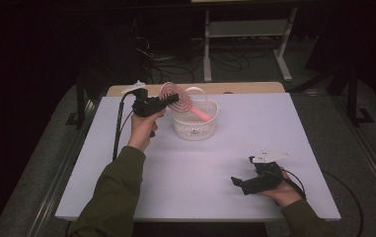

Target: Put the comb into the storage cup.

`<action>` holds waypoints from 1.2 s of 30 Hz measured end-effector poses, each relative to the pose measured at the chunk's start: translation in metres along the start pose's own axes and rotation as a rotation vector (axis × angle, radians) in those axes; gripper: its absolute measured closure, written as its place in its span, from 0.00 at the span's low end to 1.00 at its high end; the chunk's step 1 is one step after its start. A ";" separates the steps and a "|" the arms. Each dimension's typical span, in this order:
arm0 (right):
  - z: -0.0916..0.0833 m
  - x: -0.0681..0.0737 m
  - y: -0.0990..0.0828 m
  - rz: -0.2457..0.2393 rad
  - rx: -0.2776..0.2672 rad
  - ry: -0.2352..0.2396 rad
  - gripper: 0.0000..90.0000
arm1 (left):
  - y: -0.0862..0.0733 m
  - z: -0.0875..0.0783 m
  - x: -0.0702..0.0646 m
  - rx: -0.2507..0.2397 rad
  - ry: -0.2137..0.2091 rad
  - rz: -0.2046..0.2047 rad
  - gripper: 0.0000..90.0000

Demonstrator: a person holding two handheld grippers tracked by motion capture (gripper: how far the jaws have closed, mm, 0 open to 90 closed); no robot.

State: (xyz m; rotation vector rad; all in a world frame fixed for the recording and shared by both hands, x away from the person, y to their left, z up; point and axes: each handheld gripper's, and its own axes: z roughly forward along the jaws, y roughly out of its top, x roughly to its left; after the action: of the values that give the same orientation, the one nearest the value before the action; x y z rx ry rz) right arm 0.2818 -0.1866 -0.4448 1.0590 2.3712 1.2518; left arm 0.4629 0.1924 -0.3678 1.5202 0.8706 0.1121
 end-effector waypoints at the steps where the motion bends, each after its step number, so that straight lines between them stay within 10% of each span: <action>1: 0.000 0.000 0.000 0.000 0.001 0.000 0.00 | -0.001 0.001 0.000 -0.002 0.000 -0.003 0.72; 36: 0.001 0.001 0.000 -0.007 0.008 0.004 0.00 | -0.018 0.008 0.007 0.069 0.033 -0.023 0.70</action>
State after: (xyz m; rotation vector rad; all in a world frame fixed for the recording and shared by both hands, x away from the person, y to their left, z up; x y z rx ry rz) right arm 0.2817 -0.1851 -0.4455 1.0512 2.3823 1.2440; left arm 0.4639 0.1883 -0.3883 1.5759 0.9265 0.0911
